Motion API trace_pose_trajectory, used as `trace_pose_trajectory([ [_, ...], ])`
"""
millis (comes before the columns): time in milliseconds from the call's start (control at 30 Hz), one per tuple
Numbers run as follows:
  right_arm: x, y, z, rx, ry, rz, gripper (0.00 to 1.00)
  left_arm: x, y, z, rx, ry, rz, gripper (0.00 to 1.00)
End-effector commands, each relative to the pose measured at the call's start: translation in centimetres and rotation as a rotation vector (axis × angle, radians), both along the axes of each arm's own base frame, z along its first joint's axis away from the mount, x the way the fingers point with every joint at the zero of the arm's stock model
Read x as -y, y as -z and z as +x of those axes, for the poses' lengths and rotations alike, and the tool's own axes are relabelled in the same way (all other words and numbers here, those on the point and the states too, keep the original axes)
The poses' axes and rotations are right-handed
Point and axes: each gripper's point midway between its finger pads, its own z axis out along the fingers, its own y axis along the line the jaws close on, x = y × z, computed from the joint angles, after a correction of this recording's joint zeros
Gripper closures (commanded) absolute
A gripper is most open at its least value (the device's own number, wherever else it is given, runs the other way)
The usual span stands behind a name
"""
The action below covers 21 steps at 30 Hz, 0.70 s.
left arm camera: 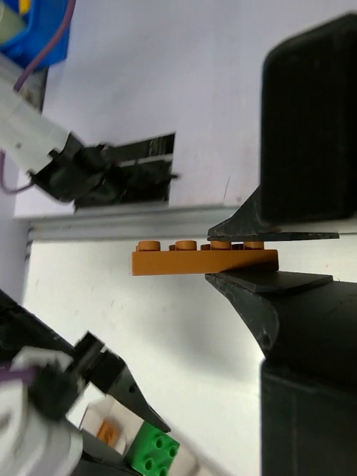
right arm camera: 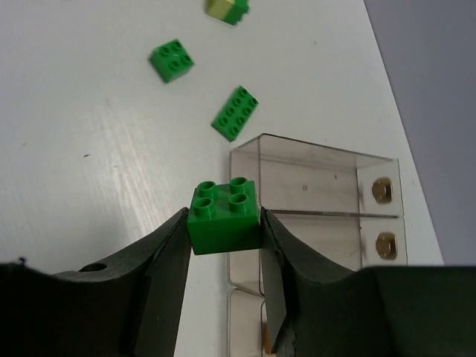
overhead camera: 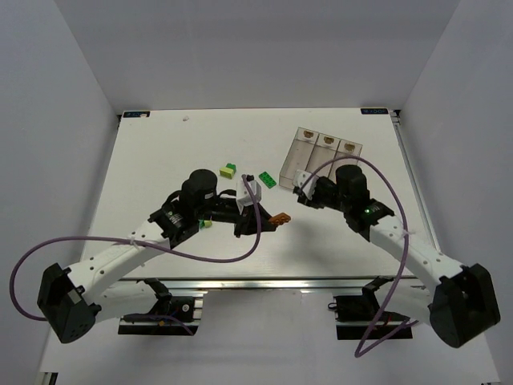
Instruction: Sort the legos into containers by color
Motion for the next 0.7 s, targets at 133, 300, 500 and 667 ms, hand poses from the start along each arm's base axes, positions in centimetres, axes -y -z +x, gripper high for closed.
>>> trace_pose_trajectory([
  [133,1.3,-4.5,8.7,-0.012,0.331,0.097,0.81,-1.5,-2.4,3.6,0.123,-0.243,-0.057,0.98],
  [300,2.7,-2.4,13.4,-0.092,0.483,0.076,0.78,-2.0,-2.8,4.1,0.152,-0.285,-0.06,0.98],
  [500,5.3,0.6,16.6,-0.194,0.579,0.059,0.72,-2.1,-2.3,4.4,0.156,-0.299,-0.039,0.98],
  [667,5.4,2.2,16.5,-0.245,0.565,0.057,0.63,-2.1,-2.2,4.6,0.152,-0.305,-0.035,0.98],
])
